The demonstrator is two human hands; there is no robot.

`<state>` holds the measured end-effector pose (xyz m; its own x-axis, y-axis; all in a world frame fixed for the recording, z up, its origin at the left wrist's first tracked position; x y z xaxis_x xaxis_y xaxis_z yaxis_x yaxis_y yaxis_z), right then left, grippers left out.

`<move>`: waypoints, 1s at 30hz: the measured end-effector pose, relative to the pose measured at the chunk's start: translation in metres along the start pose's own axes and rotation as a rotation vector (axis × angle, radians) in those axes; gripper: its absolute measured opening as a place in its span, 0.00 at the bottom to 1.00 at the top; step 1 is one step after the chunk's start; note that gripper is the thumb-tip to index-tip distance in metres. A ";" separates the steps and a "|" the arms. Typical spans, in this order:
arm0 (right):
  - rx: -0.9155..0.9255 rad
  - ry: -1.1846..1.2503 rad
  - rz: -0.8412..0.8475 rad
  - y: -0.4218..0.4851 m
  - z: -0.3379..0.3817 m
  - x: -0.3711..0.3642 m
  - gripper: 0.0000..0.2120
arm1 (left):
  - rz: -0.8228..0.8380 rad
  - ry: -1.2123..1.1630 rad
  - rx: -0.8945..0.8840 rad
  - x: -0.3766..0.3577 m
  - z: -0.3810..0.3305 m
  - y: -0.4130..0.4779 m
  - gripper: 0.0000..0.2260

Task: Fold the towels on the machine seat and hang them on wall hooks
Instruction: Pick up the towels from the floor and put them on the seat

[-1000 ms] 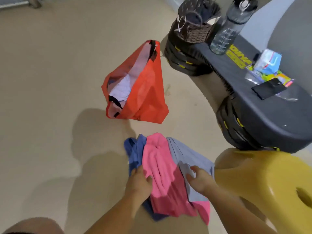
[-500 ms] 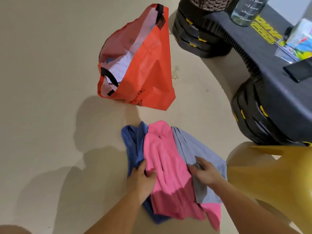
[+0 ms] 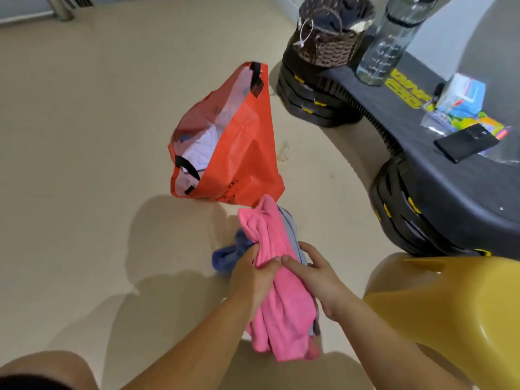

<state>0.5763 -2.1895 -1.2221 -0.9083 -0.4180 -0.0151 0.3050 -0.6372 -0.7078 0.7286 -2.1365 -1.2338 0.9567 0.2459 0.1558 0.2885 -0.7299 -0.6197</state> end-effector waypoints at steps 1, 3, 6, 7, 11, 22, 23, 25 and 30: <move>0.027 0.000 0.003 -0.017 0.025 0.003 0.25 | 0.023 0.005 -0.048 0.005 -0.028 -0.013 0.09; 0.074 -0.023 0.013 -0.059 0.075 0.008 0.26 | 0.039 0.036 -0.108 0.015 -0.079 -0.042 0.14; 0.111 -0.020 0.001 -0.151 0.151 0.013 0.22 | 0.045 0.118 -0.200 0.028 -0.172 -0.120 0.14; 0.129 -0.005 -0.010 -0.188 0.176 0.013 0.20 | 0.047 0.144 -0.225 0.031 -0.204 -0.152 0.13; 0.260 -0.039 -0.165 -0.341 0.272 0.020 0.18 | 0.081 0.183 -0.315 0.039 -0.319 -0.287 0.14; 0.484 -0.147 -0.754 -0.737 0.387 0.034 0.24 | 0.352 0.321 -0.656 0.031 -0.532 -0.616 0.28; 0.494 -0.139 -0.811 -0.766 0.382 0.032 0.23 | 0.416 0.354 -0.674 0.025 -0.536 -0.640 0.28; 0.491 -0.112 -0.928 -0.822 0.360 0.025 0.21 | 0.547 0.444 -0.714 0.012 -0.535 -0.687 0.28; 0.383 -0.005 -1.183 -0.965 0.258 -0.004 0.21 | 0.907 0.566 -0.835 -0.028 -0.486 -0.817 0.28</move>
<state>0.3593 -1.7396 -0.3568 -0.6815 0.5392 0.4948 -0.6349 -0.7719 -0.0333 0.4846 -1.8573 -0.3577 0.6472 -0.6707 0.3625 -0.7030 -0.7089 -0.0565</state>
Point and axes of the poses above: each hand's wrist, its own y-axis towards the middle knuckle, its own x-axis out of the back of the hand, z = x × y, the point moved 7 cm from there along y, towards the middle knuckle, and after that the axes turned 4 degrees about z, right-handed, at the moved point
